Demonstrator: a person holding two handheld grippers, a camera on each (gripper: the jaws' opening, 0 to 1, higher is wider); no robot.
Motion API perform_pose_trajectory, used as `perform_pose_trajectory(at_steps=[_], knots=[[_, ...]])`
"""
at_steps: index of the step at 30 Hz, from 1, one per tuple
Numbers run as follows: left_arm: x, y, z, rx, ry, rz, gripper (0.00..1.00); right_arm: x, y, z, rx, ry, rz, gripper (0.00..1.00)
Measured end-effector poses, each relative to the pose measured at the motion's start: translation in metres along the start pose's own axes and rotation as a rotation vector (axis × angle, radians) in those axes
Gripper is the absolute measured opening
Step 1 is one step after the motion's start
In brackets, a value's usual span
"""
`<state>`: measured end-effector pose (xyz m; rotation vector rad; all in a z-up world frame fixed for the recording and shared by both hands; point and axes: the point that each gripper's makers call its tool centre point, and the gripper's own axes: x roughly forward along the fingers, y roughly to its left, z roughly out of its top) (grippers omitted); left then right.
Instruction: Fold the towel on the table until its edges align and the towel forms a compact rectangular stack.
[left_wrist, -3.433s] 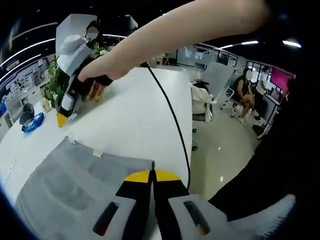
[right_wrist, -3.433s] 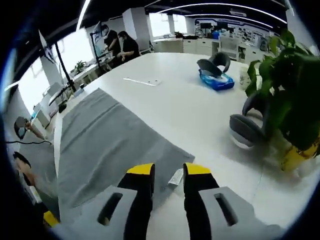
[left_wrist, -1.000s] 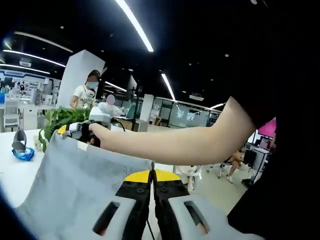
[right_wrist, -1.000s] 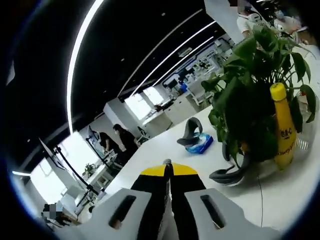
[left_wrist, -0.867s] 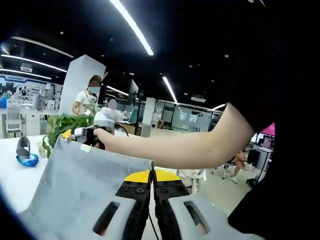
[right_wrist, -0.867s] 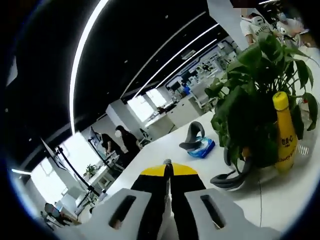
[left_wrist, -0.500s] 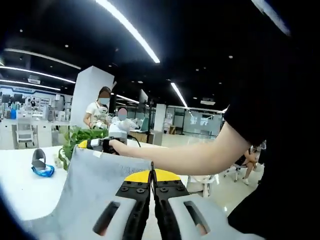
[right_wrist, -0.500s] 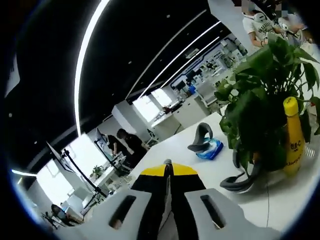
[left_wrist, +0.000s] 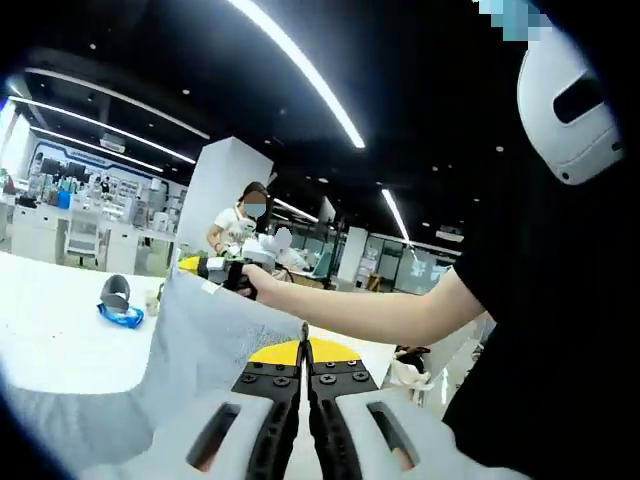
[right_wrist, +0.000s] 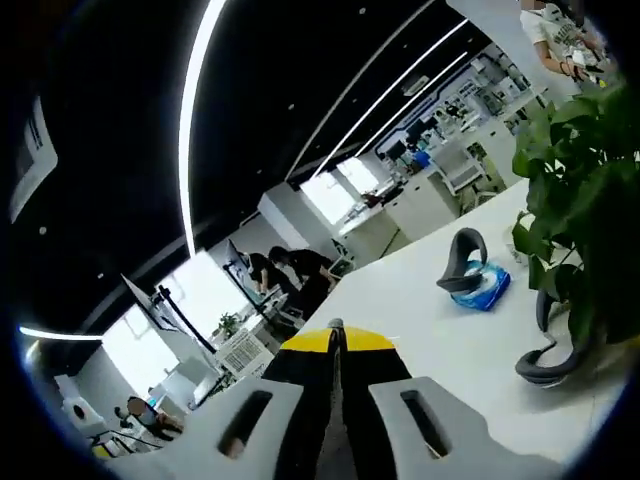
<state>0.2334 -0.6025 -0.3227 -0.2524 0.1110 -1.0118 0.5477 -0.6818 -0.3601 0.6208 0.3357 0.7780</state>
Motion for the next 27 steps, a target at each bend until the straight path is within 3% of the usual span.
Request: perform_pose_trajectory(at_steps=[6, 12, 17, 23, 27], knots=[[-0.039, 0.016, 0.007, -0.036, -0.034, 0.090, 0.00, 0.021, 0.033, -0.008, -0.005, 0.033, 0.056, 0.00], [-0.075, 0.032, 0.015, -0.009, -0.034, 0.163, 0.00, 0.040, 0.066, -0.017, -0.030, 0.071, 0.091, 0.00], [-0.097, 0.039, 0.023, 0.018, -0.028, 0.208, 0.00, 0.054, 0.082, -0.023, -0.012, 0.088, 0.118, 0.00], [-0.110, 0.036, 0.006, 0.080, 0.042, 0.196, 0.00, 0.072, 0.101, -0.041, -0.028, 0.137, 0.134, 0.00], [-0.114, 0.033, 0.002, 0.026, 0.022, 0.111, 0.00, 0.079, 0.109, -0.047, -0.038, 0.144, 0.096, 0.00]])
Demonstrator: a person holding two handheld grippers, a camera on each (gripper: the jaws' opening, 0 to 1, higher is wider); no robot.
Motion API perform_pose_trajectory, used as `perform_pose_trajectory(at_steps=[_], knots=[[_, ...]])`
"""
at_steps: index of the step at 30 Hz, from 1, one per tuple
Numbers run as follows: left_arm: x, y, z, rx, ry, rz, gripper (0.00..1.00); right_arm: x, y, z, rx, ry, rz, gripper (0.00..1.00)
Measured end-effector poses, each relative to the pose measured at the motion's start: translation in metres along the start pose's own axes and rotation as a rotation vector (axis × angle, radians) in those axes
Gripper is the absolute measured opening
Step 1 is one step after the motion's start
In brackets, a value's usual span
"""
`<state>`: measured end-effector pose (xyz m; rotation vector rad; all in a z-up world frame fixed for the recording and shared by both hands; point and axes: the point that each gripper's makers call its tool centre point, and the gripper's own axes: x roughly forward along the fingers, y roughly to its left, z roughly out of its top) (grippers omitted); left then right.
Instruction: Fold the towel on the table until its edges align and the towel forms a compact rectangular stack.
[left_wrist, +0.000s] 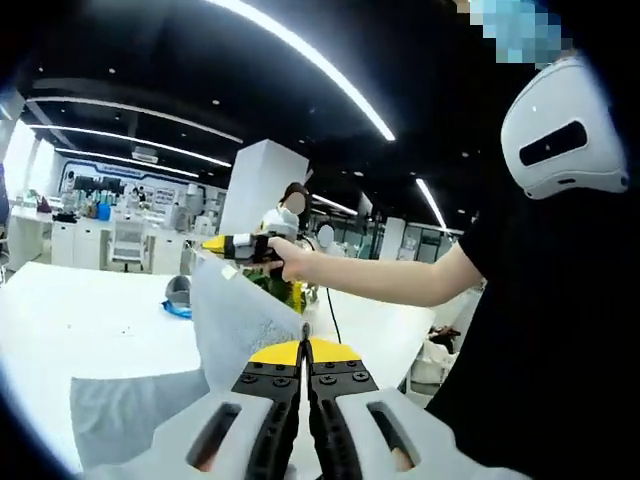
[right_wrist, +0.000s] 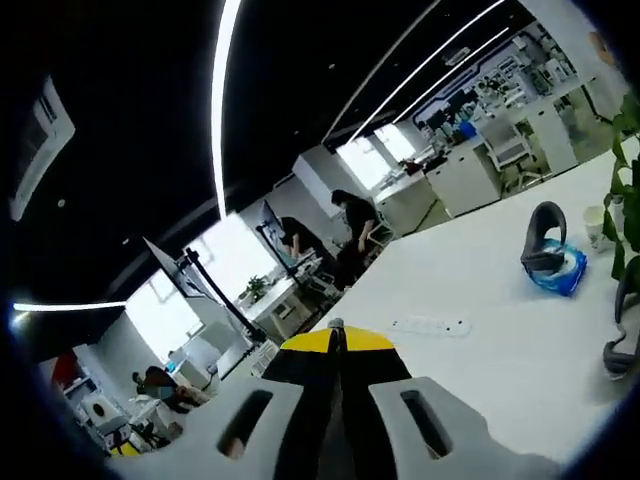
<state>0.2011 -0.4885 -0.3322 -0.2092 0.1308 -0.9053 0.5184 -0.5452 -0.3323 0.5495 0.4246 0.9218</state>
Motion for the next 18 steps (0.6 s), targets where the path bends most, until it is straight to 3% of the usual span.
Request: perform_pose_trajectory(at_steps=[9, 18], knots=[[-0.020, 0.016, -0.014, 0.014, 0.024, -0.028, 0.00, 0.025, 0.002, -0.020, -0.012, 0.081, -0.076, 0.00], [-0.048, 0.045, -0.027, -0.031, 0.037, 0.040, 0.00, 0.039, -0.005, -0.038, 0.004, 0.101, -0.140, 0.00]])
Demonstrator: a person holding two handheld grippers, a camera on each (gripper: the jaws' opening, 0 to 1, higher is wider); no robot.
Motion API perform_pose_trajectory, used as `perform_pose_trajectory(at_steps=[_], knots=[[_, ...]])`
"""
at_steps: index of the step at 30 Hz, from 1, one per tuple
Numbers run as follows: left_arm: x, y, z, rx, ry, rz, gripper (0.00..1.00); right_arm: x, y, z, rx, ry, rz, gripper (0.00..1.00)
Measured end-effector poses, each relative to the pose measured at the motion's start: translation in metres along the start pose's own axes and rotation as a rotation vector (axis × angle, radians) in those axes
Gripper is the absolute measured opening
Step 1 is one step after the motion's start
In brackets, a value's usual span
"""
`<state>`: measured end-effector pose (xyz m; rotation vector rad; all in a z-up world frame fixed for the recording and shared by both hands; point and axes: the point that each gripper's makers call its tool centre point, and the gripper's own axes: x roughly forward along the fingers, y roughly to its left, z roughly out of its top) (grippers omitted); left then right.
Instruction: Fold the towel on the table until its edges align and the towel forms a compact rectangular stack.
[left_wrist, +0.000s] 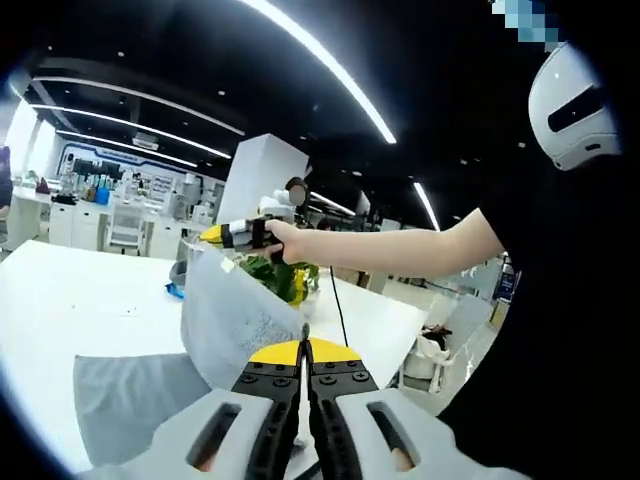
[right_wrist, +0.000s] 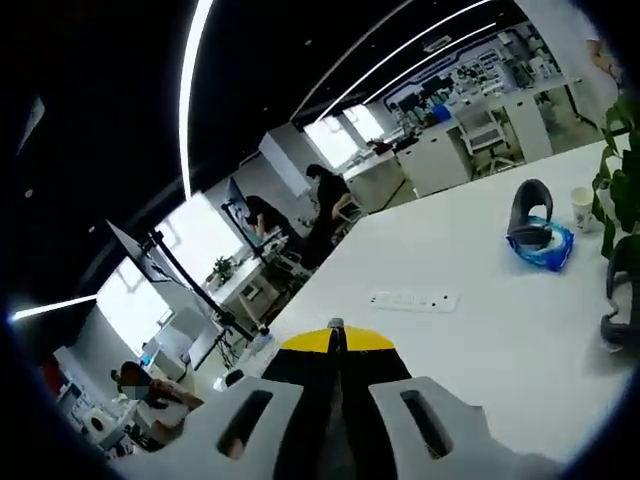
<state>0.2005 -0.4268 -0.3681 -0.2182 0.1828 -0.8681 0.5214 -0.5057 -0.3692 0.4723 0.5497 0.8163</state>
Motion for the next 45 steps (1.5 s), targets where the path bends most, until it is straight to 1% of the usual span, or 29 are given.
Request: perform_pose_trajectory(at_steps=[4, 6, 7, 8, 11, 14, 16, 19, 20, 22, 25, 28, 32, 34, 39, 42, 45], knots=[[-0.011, 0.012, -0.011, 0.013, 0.030, 0.033, 0.00, 0.009, 0.001, -0.011, 0.009, 0.005, -0.012, 0.00], [-0.015, 0.017, -0.015, 0.018, 0.048, 0.047, 0.00, 0.013, 0.003, -0.013, 0.016, 0.003, -0.010, 0.00], [-0.018, 0.019, -0.019, 0.021, 0.063, 0.054, 0.00, 0.016, 0.006, -0.015, 0.026, -0.002, -0.007, 0.00], [-0.020, 0.021, -0.022, 0.040, 0.079, 0.057, 0.00, 0.018, 0.010, -0.018, 0.034, -0.007, -0.004, 0.00], [-0.024, 0.023, -0.028, 0.047, 0.106, 0.045, 0.00, 0.027, 0.015, -0.026, 0.026, -0.003, -0.008, 0.00], [-0.028, 0.026, -0.035, 0.055, 0.123, 0.037, 0.00, 0.033, 0.015, -0.032, 0.027, -0.004, -0.014, 0.00], [-0.032, 0.030, -0.039, 0.052, 0.127, 0.039, 0.00, 0.036, 0.015, -0.036, 0.038, -0.008, -0.015, 0.00], [-0.038, 0.034, -0.041, 0.021, 0.113, 0.035, 0.00, 0.038, 0.018, -0.043, 0.055, -0.013, -0.017, 0.00], [-0.041, 0.035, -0.042, -0.020, 0.102, 0.029, 0.00, 0.039, 0.019, -0.044, 0.065, -0.016, -0.015, 0.00], [-0.046, 0.039, -0.041, -0.068, 0.083, 0.027, 0.00, 0.041, 0.021, -0.048, 0.078, -0.025, -0.014, 0.00], [-0.052, 0.044, -0.044, -0.055, 0.083, 0.029, 0.00, 0.046, 0.020, -0.053, 0.090, -0.026, -0.018, 0.00], [-0.056, 0.049, -0.051, -0.036, 0.099, 0.031, 0.00, 0.051, 0.016, -0.061, 0.109, -0.016, -0.030, 0.00], [-0.061, 0.058, -0.060, -0.026, 0.114, 0.040, 0.00, 0.055, 0.011, -0.066, 0.176, -0.027, -0.037, 0.00], [-0.064, 0.064, -0.063, -0.022, 0.123, 0.051, 0.00, 0.059, 0.010, -0.067, 0.185, -0.026, -0.040, 0.00], [-0.071, 0.073, -0.066, -0.037, 0.123, 0.059, 0.00, 0.069, 0.013, -0.069, 0.209, -0.022, -0.032, 0.00], [-0.074, 0.078, -0.070, -0.040, 0.135, 0.071, 0.00, 0.075, 0.016, -0.073, 0.222, -0.016, -0.030, 0.00], [-0.078, 0.085, -0.077, -0.043, 0.158, 0.085, 0.00, 0.082, 0.018, -0.077, 0.231, -0.010, -0.022, 0.00]])
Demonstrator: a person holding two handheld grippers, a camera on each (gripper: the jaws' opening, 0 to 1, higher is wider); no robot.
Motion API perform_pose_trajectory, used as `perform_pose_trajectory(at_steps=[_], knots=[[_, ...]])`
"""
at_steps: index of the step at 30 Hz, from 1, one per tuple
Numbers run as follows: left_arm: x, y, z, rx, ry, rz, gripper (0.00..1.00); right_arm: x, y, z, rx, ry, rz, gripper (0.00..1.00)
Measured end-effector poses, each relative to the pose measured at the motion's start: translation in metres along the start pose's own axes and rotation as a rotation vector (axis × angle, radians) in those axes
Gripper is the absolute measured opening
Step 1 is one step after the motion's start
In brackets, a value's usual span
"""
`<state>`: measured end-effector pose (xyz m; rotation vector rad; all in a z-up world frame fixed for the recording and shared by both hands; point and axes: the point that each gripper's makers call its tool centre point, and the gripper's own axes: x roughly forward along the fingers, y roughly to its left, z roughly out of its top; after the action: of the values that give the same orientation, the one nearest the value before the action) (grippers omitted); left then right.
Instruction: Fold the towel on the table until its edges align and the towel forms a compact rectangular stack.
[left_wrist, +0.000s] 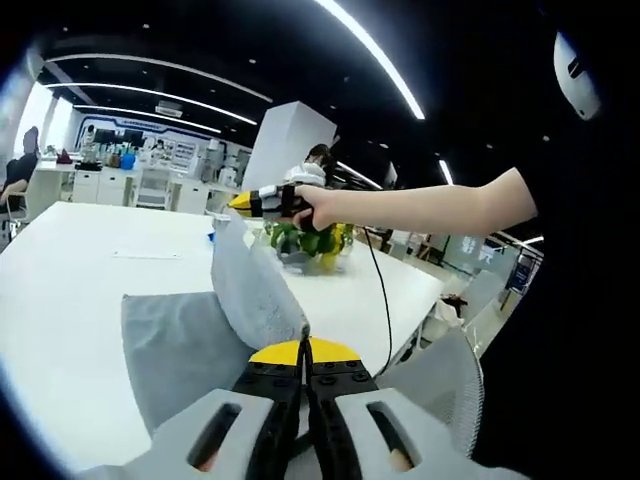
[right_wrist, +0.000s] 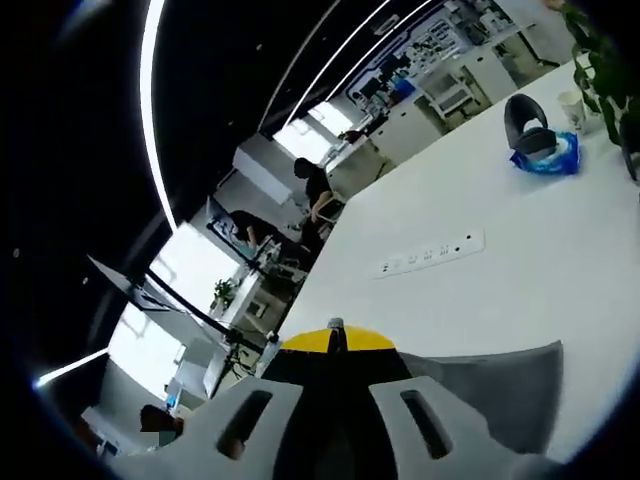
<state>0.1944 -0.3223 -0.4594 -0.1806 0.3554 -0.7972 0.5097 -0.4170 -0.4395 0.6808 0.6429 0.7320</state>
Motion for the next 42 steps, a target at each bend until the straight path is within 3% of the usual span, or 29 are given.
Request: perform_pose_trajectory(at_steps=[9, 12, 20, 23, 26, 32, 42], knots=[[-0.009, 0.022, -0.015, 0.009, 0.063, 0.056, 0.00, 0.023, -0.001, -0.013, 0.028, 0.035, 0.016, 0.00], [-0.009, 0.030, -0.022, -0.023, 0.085, 0.080, 0.00, 0.030, -0.001, -0.016, 0.038, 0.037, 0.019, 0.00], [-0.011, 0.036, -0.033, -0.018, 0.114, 0.106, 0.00, 0.043, -0.003, -0.030, 0.096, 0.026, 0.014, 0.00], [-0.011, 0.038, -0.038, 0.003, 0.138, 0.106, 0.00, 0.048, -0.002, -0.035, 0.141, 0.015, 0.016, 0.00], [-0.012, 0.047, -0.043, -0.029, 0.162, 0.102, 0.00, 0.054, -0.001, -0.038, 0.192, 0.004, 0.021, 0.00], [-0.015, 0.059, -0.049, 0.010, 0.226, 0.101, 0.00, 0.068, -0.004, -0.043, 0.294, -0.020, 0.031, 0.00], [-0.014, 0.060, -0.064, 0.016, 0.311, 0.054, 0.00, 0.085, -0.008, -0.056, 0.281, 0.000, 0.030, 0.00]])
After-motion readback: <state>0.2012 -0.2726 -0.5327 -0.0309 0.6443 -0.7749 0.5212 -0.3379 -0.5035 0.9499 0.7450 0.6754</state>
